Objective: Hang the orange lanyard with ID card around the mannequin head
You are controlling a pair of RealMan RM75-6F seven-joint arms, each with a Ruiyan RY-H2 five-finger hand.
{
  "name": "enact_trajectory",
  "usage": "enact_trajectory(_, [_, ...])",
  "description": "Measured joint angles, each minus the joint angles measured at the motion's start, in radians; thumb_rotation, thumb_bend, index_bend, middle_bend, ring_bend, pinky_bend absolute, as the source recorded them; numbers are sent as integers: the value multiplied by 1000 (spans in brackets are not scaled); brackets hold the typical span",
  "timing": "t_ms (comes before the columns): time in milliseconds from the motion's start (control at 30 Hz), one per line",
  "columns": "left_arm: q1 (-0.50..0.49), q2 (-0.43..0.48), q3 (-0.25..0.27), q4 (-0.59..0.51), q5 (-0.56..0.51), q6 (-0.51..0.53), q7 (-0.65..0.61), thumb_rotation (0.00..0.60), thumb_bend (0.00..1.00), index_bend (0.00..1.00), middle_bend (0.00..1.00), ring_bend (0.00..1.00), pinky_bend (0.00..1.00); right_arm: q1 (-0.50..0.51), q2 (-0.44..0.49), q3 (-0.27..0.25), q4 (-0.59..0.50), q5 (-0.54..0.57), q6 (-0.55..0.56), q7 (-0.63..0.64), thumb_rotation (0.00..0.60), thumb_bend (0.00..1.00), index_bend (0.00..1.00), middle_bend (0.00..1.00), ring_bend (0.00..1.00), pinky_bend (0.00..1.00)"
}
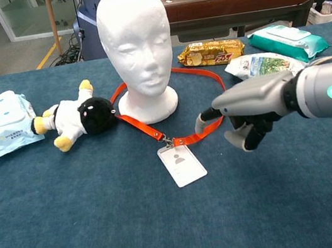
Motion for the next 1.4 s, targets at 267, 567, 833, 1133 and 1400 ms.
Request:
enact_trajectory(267, [-1,2,0,-15,6,3,8,475,222,144,251,305,516,-30,-19,-26,26,-45,-40,18,598,704,184,1000,1000,1000])
enact_trajectory(567, [9,8,3,-13,4,10,-1,477,222,144,251,305,516,-27,-59,-20,54,-27,-62,2,598,704,184,1000,1000,1000])
enact_trajectory(833, [11,8,2,-7,6,12,-7,475,222,144,251,306,516,-26,-69,-19,30,-50,-64,-7,598,704,184,1000,1000,1000])
enact_trajectory(1133, [15,5,3,0,7,14,-18,477,222,144,251,306,516,-16,-84,-20,7,-45,-58,-37,598,704,184,1000,1000,1000])
enact_trajectory(1400, [16,2,5,4,15,17,-23,479,222,144,251,306,516,-28,-62,-29,6,-34,-35,-38,598,704,184,1000,1000,1000])
